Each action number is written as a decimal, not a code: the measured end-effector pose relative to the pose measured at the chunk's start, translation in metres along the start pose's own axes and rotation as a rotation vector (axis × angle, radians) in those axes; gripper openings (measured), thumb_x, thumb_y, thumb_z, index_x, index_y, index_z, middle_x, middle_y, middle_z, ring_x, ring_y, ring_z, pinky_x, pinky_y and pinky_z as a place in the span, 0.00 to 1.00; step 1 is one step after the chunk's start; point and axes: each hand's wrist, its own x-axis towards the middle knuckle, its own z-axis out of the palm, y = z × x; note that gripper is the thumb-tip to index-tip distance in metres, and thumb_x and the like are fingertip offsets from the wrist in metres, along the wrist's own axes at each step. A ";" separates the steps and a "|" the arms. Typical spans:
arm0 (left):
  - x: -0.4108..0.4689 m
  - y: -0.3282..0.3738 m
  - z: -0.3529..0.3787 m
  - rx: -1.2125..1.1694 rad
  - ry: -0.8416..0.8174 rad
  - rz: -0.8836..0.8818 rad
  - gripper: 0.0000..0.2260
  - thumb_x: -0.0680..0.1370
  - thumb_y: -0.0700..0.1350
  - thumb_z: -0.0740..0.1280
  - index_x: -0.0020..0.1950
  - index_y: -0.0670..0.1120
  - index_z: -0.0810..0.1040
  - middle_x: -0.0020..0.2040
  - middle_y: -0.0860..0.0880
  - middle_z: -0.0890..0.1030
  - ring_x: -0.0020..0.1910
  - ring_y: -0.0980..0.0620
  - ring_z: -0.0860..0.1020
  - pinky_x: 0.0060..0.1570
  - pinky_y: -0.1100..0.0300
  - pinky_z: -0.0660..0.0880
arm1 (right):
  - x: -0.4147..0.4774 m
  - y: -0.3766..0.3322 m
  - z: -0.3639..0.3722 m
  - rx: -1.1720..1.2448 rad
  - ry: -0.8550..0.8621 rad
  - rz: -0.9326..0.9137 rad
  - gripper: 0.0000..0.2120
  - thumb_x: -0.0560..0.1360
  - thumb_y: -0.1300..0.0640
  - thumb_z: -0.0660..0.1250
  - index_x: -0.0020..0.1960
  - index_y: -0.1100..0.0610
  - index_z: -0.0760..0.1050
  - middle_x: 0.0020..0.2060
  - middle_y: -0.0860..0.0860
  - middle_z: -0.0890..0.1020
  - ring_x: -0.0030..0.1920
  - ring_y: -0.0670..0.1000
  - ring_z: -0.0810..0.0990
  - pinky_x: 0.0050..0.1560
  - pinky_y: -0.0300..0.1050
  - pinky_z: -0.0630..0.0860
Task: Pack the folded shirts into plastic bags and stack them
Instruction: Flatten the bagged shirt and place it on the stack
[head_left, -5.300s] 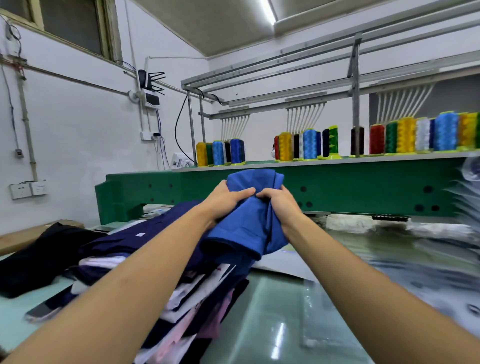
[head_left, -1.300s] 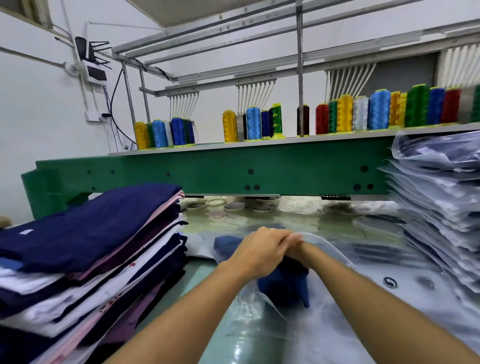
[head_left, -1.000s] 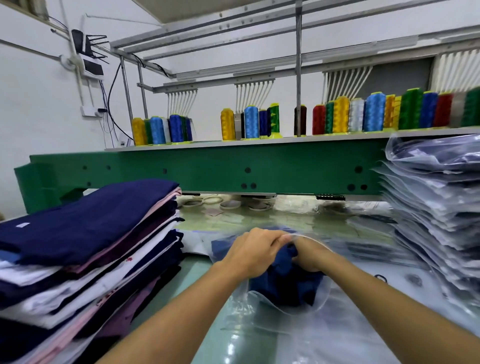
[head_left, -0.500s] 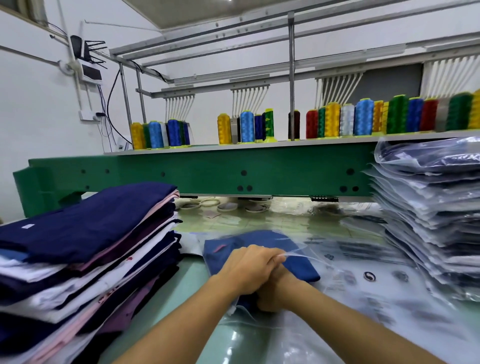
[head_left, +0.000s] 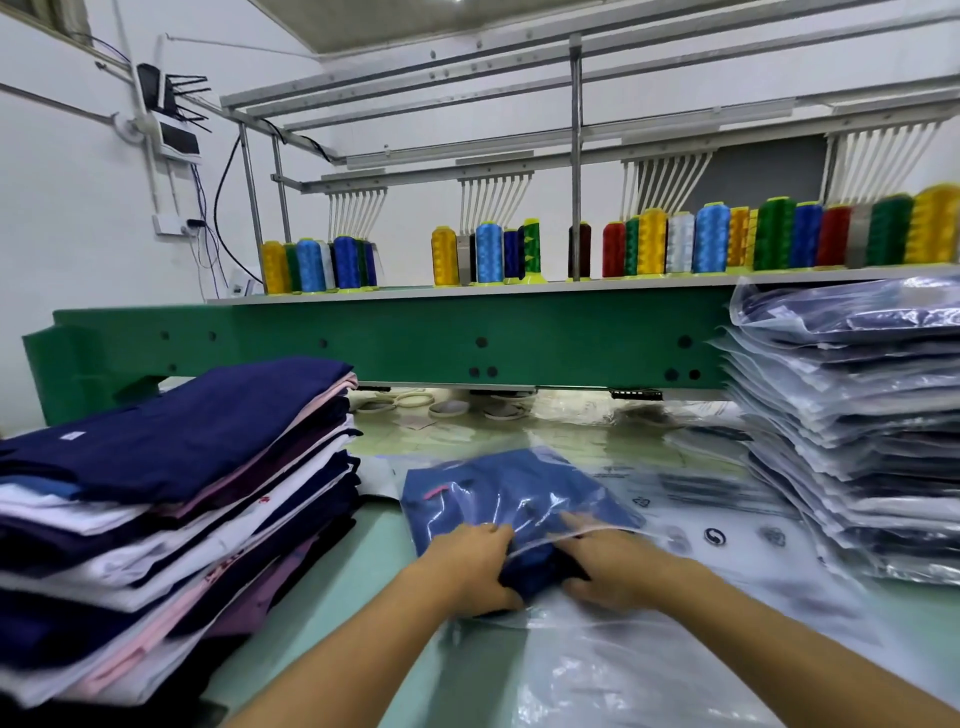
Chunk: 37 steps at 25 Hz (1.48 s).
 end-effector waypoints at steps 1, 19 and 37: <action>-0.004 -0.002 0.004 -0.009 -0.019 -0.005 0.20 0.74 0.59 0.70 0.57 0.49 0.69 0.59 0.48 0.76 0.58 0.43 0.75 0.51 0.49 0.73 | -0.011 0.006 -0.003 -0.005 0.052 -0.027 0.27 0.75 0.50 0.64 0.73 0.43 0.66 0.73 0.45 0.69 0.72 0.52 0.70 0.65 0.50 0.73; -0.054 -0.047 0.015 -0.064 0.091 0.148 0.12 0.79 0.55 0.66 0.46 0.52 0.65 0.45 0.56 0.73 0.42 0.52 0.70 0.41 0.56 0.68 | -0.055 0.043 0.006 -0.204 0.198 0.058 0.07 0.71 0.63 0.57 0.41 0.52 0.62 0.32 0.50 0.68 0.35 0.54 0.66 0.35 0.49 0.63; -0.076 -0.036 -0.011 0.026 -0.264 -0.032 0.05 0.74 0.45 0.59 0.41 0.51 0.74 0.43 0.49 0.77 0.42 0.46 0.74 0.45 0.53 0.74 | -0.105 0.041 0.005 0.693 -0.042 0.321 0.14 0.76 0.62 0.58 0.38 0.57 0.80 0.30 0.56 0.79 0.27 0.53 0.74 0.27 0.40 0.70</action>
